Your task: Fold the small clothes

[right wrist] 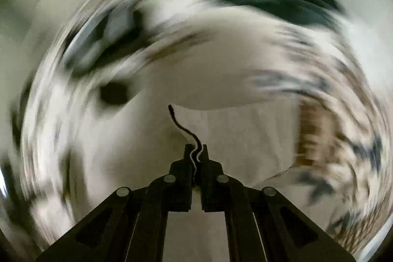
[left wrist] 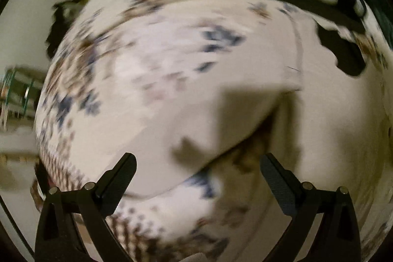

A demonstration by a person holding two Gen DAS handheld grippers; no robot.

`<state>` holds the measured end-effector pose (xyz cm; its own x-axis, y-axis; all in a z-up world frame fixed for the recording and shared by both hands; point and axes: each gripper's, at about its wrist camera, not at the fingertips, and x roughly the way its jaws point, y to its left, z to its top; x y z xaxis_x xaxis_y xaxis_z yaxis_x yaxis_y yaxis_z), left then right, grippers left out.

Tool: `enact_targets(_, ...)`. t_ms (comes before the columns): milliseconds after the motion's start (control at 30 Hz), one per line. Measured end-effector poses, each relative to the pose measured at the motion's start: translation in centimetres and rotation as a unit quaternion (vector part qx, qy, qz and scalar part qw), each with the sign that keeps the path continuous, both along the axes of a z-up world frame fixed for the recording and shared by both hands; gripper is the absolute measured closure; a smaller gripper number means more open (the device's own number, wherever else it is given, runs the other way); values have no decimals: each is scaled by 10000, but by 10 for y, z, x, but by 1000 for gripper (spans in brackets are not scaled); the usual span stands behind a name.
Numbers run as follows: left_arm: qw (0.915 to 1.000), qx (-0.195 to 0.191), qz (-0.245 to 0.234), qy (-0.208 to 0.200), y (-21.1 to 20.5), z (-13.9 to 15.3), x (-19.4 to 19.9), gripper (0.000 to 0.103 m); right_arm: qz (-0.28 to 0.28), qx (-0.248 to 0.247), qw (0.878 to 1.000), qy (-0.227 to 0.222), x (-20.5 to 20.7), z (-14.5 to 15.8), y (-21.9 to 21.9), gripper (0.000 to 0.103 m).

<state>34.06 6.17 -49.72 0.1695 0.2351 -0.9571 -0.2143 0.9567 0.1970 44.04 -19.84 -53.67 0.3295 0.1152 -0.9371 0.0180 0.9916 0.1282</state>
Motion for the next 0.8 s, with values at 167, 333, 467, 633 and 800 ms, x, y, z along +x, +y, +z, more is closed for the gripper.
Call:
enact_targets(167,9968,-251,751,-57,59,15,-59,0,2307,-558,9704,436,-70,-45,181,99)
enact_targets(333,9905,-169,1345,218,95,-3,-107,0,3195,-909,9391,881,-134,-83,256,99)
enact_targets(467,9833,-382,1742,360,121,-24,-130,0,3210,-1131,9329,1178,-166,-102,277,99)
enact_targets(633,9604,-1159,2509,365,158,-46,-151,0,2654,-818,9449,1735,-173,-108,276,89)
enact_targets(800,8834,-2571,3902,363,210,-84,-167,0,827,327,9794,1810,-180,-83,226,58)
